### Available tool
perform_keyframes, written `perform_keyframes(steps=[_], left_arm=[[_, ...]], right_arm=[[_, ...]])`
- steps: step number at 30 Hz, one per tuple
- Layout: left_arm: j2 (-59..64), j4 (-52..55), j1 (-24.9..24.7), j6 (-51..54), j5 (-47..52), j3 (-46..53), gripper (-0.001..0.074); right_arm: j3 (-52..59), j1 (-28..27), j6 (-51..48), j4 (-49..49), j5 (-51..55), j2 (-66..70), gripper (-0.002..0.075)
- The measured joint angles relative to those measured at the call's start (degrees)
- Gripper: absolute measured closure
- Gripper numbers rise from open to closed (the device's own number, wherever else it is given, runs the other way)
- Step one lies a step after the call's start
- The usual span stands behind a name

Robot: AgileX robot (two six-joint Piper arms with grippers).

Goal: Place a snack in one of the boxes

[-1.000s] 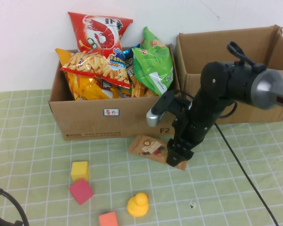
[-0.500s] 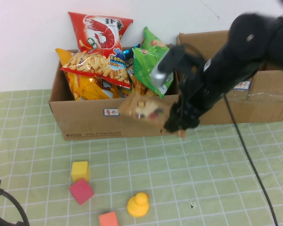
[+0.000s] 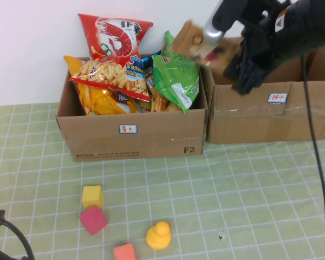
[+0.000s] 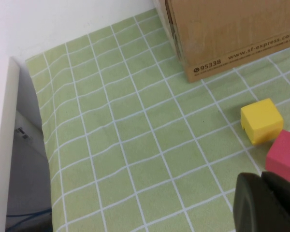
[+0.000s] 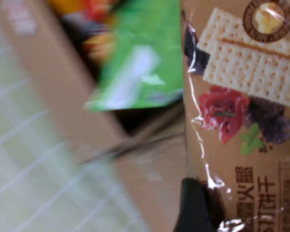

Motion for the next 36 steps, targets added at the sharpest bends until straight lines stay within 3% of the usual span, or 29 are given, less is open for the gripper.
perform_keyframes(steps=[7,11,17,22,28,31,36], left_arm=[[0.00,-0.12,0.00,-0.10,-0.34,0.00,0.0737],[0.00,-0.02,0.00,-0.10,-0.46,0.00,0.0738],[0.00,1.35,0.00,-0.10,-1.20,0.81,0.0738],[0.00,1.71,0.00,0.00,-1.54,1.07,0.0738],[0.00,2.31,0.00,-0.11,-1.75,1.07,0.0738],[0.00,1.52,0.00,-0.96,-1.95,1.07,0.0738],[0.00,1.52,0.00,-2.47,-2.60,1.07,0.0738]], right_arm=[[0.00,-4.82,21.79,-15.31,-15.77,3.77,0.0277],[0.00,-9.35,32.00,-16.98,-26.43,7.46,0.0277],[0.00,-12.73,38.81,-17.19,-36.99,14.94,0.0266],[0.00,-13.13,40.74,-17.19,-37.29,19.00,0.0162],[0.00,-13.13,40.96,-17.19,-29.12,16.52,0.0139],[0.00,-13.13,39.92,-16.88,-20.84,10.77,0.0230],[0.00,-13.02,36.86,-14.73,-7.59,0.24,0.0605]])
